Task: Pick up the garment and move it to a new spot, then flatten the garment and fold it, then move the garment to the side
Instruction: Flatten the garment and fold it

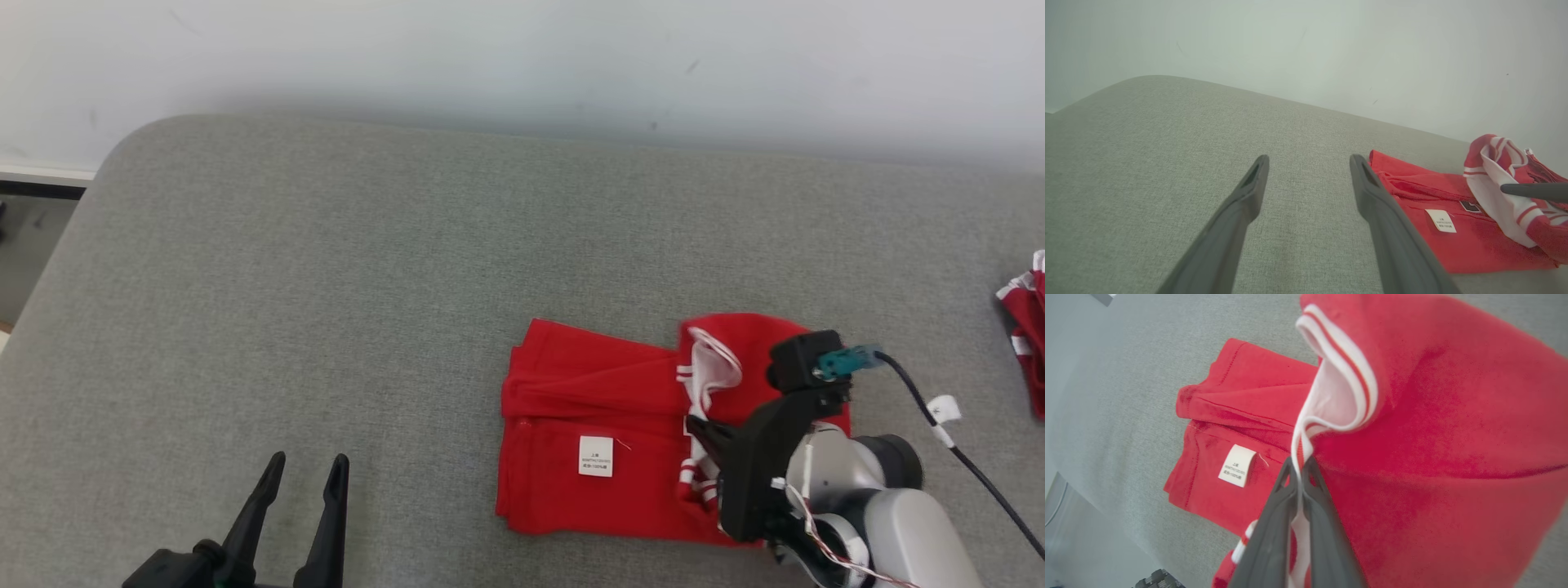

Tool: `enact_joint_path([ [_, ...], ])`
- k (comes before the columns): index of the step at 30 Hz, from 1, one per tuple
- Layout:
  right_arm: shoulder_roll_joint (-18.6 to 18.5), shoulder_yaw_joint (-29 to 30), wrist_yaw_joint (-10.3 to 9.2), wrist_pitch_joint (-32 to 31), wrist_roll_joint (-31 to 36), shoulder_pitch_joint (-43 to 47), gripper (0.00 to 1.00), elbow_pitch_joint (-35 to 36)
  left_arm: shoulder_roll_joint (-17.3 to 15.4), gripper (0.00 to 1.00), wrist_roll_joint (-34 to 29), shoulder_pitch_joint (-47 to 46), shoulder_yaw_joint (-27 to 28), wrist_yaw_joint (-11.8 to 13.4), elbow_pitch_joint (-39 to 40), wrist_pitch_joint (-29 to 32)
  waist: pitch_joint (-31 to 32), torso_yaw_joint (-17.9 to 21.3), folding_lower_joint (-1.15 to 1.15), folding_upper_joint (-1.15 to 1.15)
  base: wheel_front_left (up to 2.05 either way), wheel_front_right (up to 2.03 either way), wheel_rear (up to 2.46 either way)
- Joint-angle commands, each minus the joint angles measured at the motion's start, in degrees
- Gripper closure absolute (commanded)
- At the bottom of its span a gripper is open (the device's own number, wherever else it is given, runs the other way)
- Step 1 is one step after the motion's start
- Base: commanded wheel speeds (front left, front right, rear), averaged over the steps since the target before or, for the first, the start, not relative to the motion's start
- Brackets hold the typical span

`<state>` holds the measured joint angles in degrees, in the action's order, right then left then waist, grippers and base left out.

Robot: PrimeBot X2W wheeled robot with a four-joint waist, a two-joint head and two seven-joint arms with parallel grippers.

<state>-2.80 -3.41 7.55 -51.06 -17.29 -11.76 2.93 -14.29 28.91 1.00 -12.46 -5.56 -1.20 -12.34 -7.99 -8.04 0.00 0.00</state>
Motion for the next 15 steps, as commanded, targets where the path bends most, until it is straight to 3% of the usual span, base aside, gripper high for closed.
enact_joint_path([
  [1, -0.1, -1.9, -0.15, 1.6, -1.4, -2.0, 1.00, -3.2, 0.3, 0.00, 0.6, -0.5, -0.3, -0.2, -0.6, -0.2, 0.3, -1.1, 0.00, 0.00, 0.00, 0.00, 0.00],
  [15, -0.1, -12.0, -0.15, 10.1, -8.3, -12.1, 1.00, -19.4, 0.0, 0.00, 1.1, -0.5, -1.4, -0.4, -1.8, -0.4, 0.8, -5.0, 0.00, 0.00, 0.00, 0.00, 0.00],
])
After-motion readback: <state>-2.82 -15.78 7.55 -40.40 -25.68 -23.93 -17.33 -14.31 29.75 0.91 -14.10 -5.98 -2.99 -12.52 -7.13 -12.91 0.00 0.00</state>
